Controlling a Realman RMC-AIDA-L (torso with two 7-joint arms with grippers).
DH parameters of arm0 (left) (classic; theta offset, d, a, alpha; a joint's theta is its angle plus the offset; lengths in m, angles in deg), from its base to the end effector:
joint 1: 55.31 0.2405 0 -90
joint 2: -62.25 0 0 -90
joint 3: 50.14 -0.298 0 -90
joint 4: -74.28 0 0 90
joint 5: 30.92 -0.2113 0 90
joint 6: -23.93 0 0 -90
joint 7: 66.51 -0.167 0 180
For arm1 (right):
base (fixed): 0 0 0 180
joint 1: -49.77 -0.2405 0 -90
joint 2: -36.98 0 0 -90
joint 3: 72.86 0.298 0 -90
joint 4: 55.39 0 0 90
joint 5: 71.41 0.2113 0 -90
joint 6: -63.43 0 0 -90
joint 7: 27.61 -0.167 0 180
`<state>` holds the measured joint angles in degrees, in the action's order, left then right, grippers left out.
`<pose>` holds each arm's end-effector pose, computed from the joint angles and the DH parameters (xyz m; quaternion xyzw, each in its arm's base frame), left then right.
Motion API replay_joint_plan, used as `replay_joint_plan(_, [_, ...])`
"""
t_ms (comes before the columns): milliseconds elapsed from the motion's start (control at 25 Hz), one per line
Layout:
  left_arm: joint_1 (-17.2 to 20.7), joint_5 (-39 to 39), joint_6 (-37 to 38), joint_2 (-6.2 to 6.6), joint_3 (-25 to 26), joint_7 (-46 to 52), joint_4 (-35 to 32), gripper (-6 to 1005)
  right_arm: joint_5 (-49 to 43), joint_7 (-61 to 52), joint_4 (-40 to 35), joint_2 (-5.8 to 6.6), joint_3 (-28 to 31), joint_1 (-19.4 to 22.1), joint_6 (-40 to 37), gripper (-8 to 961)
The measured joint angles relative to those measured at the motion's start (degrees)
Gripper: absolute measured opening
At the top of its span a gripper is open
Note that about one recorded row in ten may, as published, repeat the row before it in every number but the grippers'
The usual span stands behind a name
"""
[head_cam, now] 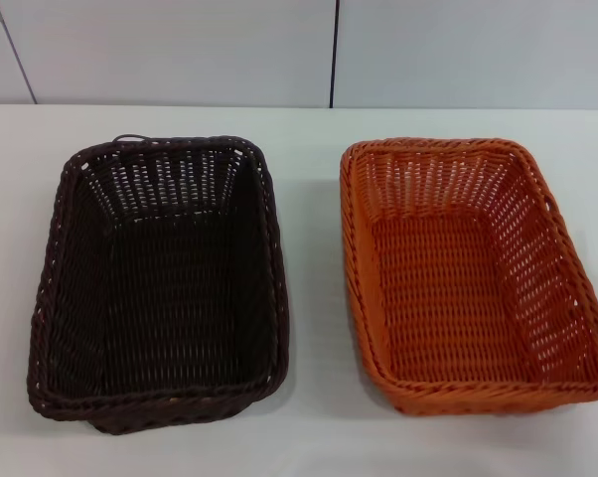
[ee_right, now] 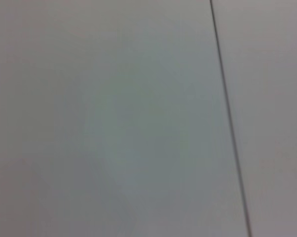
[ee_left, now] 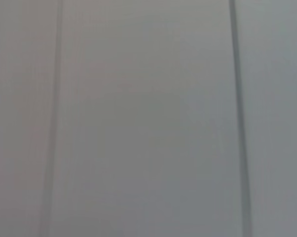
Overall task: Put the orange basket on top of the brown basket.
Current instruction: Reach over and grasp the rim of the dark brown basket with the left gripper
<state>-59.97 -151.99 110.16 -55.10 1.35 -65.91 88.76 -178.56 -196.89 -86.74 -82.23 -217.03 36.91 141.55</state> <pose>-0.4308 0.2333 0.0370 -0.5361 -0.2076 -0.2744 0.7709 0.3389 0.3087 -0.0349 -0.5779 0.2419 0.3509 0.6960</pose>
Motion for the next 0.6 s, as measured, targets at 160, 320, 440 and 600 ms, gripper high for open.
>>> replay_joint_plan(160, [1.0, -3.4, -6.2, 5.50, -1.3, 4.1, 11.7, 800, 0.0, 0.0, -0.1, 0.24, 4.0, -1.6, -0.9, 837])
replay_joint_plan(320, [2.1, -9.4, -28.8, 14.29, 2.1, 1.3, 34.1, 799, -0.2, 0.0, -0.2, 0.66, 8.4, -3.3, -1.3, 837])
replay_joint_plan(440, [3.4, -12.4, -46.8, 14.81, 10.4, -4.8, 46.9, 798, -0.1, 0.0, 0.2, 0.70, 12.8, -5.0, -3.0, 837])
replay_joint_plan(600, [6.2, -20.4, -73.3, 9.19, 24.9, -10.2, 61.9, 798, -0.3, 0.0, 0.7, 0.73, 19.0, -6.5, -7.8, 836])
